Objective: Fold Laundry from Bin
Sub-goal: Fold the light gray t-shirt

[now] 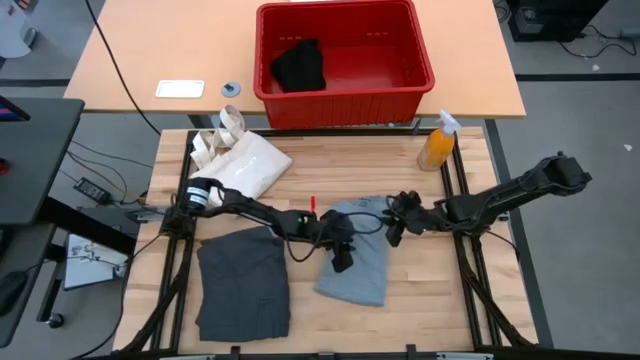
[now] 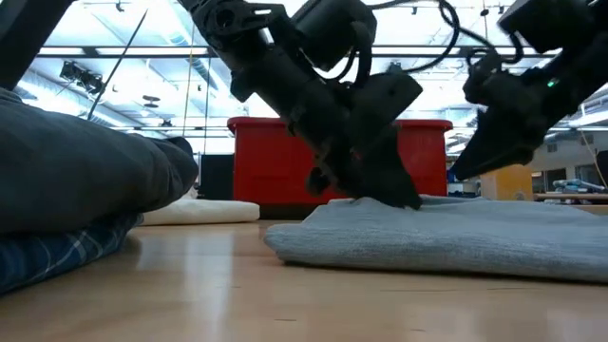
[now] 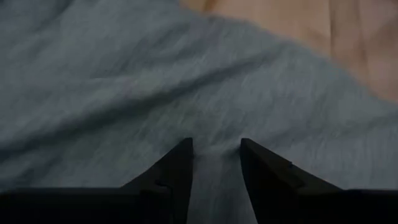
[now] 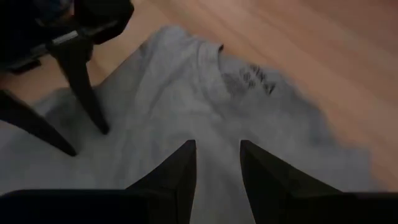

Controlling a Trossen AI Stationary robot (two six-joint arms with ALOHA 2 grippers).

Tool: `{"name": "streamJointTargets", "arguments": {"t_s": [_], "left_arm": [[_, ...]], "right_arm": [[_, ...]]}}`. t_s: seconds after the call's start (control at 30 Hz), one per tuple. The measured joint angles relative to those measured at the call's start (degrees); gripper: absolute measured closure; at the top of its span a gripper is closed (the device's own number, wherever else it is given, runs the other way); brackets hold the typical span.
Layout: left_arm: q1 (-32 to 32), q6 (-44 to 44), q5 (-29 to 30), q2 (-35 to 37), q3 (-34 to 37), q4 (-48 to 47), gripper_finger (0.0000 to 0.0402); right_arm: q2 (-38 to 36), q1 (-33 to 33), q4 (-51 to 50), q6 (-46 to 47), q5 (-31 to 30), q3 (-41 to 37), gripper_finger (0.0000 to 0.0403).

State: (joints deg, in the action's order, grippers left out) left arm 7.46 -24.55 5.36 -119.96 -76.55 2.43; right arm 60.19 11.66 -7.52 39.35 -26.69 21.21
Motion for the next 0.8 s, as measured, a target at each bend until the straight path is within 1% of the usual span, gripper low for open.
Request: {"name": "streamJointTargets", "arguments": {"t_s": [0.1,0.17,0.3,0.43,0.53,0.6,0.67,0.8], "left_arm": [[-0.2,-0.9,-1.8,-0.6,-0.1,0.7,0.0263],[0.1,-0.5,-2.0,-0.8,-0.1,0.3,0.0263],[0.7,-0.3,-2.0,-0.8,-0.1,0.4,0.0263],[1.1,-0.3,-2.0,-0.8,-0.1,-0.1,0.0263],[1.0,-0.3,-2.2,-0.8,-0.1,-1.3,0.0263],[0.6,-0.3,-3.5,-0.4,-0.1,-1.4,0.0263],[0.0,-0.4,-6.1,1.0,0.0,-1.8,0.0263],[-0.9,-0.5,-9.8,4.1,-0.1,-1.8,0.0263]], "right_arm": [[3.9,-2.9,3.0,-7.9,-0.6,0.0,0.0271],[6.9,-5.6,3.3,-10.6,-0.8,0.0,0.0271],[12.6,-11.1,2.8,-8.3,0.1,0.0,0.0271],[16.0,-14.8,4.0,-8.1,4.3,0.1,0.0271],[14.9,-16.4,3.0,-8.4,8.6,0.7,0.0271],[12.6,-16.8,0.5,-8.4,9.9,2.0,0.0271],[9.4,-16.9,-2.6,-8.5,9.2,4.3,0.0271],[3.0,-17.2,-10.9,-8.6,5.7,8.8,0.0271]]}}
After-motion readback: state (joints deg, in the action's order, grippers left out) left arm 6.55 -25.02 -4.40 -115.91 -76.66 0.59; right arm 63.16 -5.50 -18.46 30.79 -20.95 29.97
